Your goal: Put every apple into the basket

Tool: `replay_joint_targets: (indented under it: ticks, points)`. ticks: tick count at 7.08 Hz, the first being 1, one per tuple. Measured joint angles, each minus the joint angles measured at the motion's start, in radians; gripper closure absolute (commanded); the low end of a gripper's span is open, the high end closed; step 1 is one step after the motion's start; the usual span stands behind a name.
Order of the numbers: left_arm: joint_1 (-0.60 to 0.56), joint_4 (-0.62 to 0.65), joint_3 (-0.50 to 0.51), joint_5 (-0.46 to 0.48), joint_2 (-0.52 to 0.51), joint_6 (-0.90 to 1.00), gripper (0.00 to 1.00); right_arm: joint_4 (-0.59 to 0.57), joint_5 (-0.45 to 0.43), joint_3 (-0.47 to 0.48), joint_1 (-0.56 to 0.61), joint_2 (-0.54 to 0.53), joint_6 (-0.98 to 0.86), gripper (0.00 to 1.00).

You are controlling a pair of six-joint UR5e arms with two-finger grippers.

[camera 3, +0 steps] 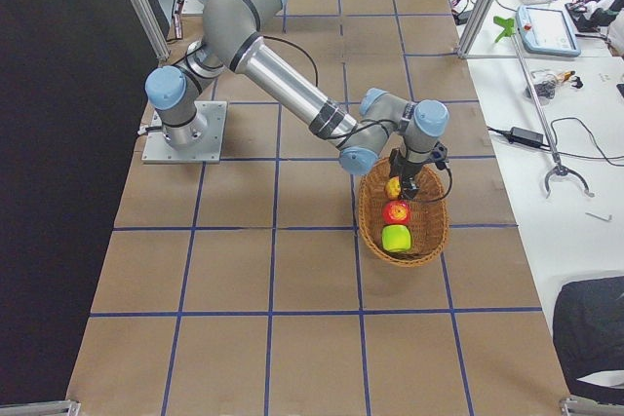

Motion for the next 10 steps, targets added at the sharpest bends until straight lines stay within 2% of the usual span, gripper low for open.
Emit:
replay_joint_targets:
  ticks: [1, 3, 5, 8, 10]
  points:
    - [0.0, 0.0, 0.0, 0.0, 0.0, 0.0, 0.02, 0.014, -0.003, -0.004, 0.0, -0.01, 0.0, 0.0]
    - [0.0, 0.0, 0.0, 0.0, -0.002, 0.001, 0.02, 0.108, -0.004, -0.009, 0.007, -0.099, 0.007, 0.0]
    - [0.0, 0.0, 0.0, 0.0, -0.003, 0.0, 0.01, 0.285, 0.001, -0.006, 0.045, -0.239, 0.046, 0.0]
    - [0.0, 0.0, -0.001, -0.001, -0.005, 0.0, 0.01, 0.599, 0.003, 0.006, 0.126, -0.503, 0.217, 0.0]
    - [0.0, -0.001, -0.001, -0.002, -0.005, 0.0, 0.01, 0.681, -0.004, 0.028, 0.137, -0.619, 0.277, 0.01]
